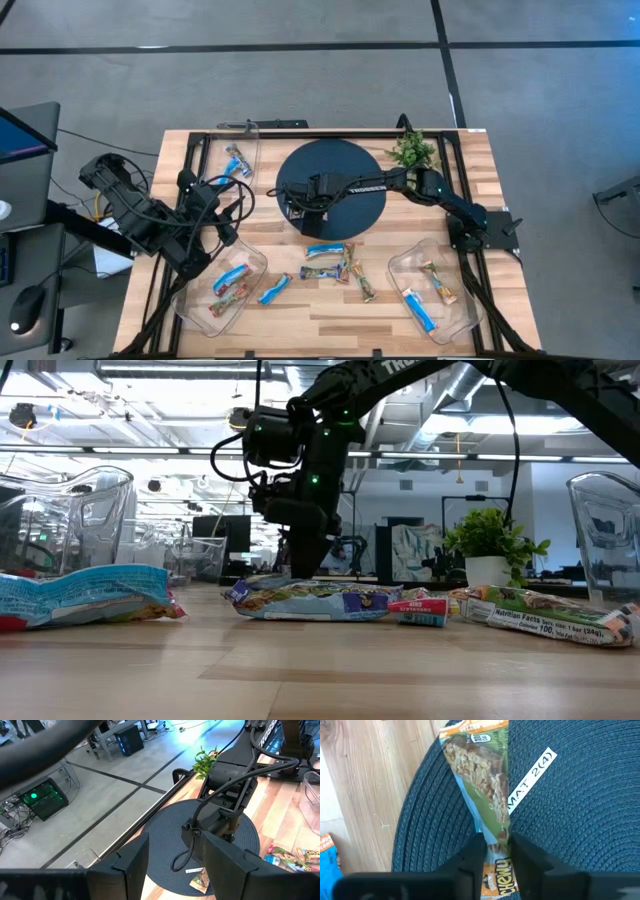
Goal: Pick and place Granola Bars by type
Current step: Put the yellow granola bar into the bottom right transparent bin, then put the blue granola bar into the top transparent bin
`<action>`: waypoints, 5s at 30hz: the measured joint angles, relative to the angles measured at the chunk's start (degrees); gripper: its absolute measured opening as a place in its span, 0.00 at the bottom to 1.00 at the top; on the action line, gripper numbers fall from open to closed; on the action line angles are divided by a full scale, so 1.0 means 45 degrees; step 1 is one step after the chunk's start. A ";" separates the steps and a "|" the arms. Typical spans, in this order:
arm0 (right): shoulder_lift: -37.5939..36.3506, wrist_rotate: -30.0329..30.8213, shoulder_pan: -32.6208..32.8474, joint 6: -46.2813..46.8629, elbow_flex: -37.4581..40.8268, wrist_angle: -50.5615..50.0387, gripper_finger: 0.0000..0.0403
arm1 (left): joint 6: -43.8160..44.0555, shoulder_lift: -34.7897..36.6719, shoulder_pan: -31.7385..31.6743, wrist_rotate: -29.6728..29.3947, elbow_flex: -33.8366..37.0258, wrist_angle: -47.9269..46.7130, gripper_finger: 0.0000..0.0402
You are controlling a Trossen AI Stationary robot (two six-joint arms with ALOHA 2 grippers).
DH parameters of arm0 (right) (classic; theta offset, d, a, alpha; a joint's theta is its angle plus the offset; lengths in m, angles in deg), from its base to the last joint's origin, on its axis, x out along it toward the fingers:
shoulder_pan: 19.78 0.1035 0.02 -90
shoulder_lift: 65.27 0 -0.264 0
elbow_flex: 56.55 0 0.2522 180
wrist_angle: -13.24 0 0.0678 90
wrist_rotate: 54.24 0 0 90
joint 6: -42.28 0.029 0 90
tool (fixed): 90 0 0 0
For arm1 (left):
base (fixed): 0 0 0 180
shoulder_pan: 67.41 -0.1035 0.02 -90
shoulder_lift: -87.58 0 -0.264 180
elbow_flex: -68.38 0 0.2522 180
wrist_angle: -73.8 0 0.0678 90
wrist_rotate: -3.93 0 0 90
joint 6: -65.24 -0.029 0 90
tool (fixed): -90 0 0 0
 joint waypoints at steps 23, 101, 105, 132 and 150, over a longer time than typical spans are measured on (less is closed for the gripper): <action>-0.2515 -0.0675 -0.0100 0.0544 -0.0005 0.0442 0.08 | -0.0466 0.0000 0.0000 -0.0078 0.0000 0.0000 0.43; -1.3432 0.2215 1.2781 2.4883 0.8990 -0.4849 0.05 | -0.1768 0.0049 -0.7003 -0.2132 -0.0001 0.0000 0.43; -1.2754 0.1619 1.3110 2.5213 0.8990 -0.4286 0.06 | -0.1763 0.0047 -0.7327 -0.2133 -0.0005 0.0051 0.43; -1.2036 0.5481 1.2468 2.1760 0.8637 -0.4063 0.61 | -0.9198 -0.0037 -0.7456 0.4812 -0.0005 0.5541 0.43; -1.2036 0.7044 0.9531 1.5395 0.8626 -0.3587 0.56 | -1.5003 -0.5924 -0.8312 1.7436 -0.0005 1.0442 0.43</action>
